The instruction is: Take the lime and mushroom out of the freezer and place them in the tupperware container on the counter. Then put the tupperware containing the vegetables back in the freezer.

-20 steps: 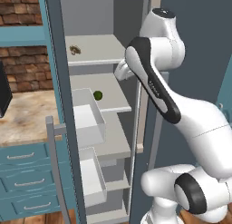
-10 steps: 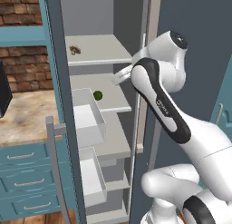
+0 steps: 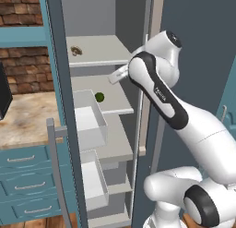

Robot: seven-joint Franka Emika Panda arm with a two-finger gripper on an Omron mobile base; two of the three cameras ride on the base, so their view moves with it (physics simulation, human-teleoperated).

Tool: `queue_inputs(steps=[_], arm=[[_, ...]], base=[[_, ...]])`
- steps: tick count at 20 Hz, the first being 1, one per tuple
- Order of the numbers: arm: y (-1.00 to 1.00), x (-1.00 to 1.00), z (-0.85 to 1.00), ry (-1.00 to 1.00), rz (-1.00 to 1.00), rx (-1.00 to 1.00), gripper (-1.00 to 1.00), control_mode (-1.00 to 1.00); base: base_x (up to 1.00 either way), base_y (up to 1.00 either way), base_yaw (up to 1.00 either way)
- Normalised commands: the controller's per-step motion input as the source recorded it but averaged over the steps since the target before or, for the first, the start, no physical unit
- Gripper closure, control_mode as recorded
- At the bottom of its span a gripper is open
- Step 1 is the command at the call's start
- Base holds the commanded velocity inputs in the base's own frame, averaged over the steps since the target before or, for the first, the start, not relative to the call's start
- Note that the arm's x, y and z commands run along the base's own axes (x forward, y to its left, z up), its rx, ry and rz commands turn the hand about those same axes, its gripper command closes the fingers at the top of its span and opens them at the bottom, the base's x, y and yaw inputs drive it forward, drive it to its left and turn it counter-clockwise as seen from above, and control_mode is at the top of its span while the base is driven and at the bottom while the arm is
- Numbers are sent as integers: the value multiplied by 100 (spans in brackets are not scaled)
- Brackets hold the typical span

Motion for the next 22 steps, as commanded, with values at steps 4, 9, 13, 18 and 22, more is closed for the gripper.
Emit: queue_inputs(steps=[4,9,13,18,22], arm=[[43,7,14,0,0,0,-100,-100],[50,24,33,0,-4,0,-100,-100],[39,39,21,1,-4,0,-100,-100],[12,53,12,0,-6,0,-100,-100],[0,47,0,0,-5,0,-100,-100]], base=[[0,0,0],[0,0,0],[0,0,0],[0,0,0],[0,0,0]])
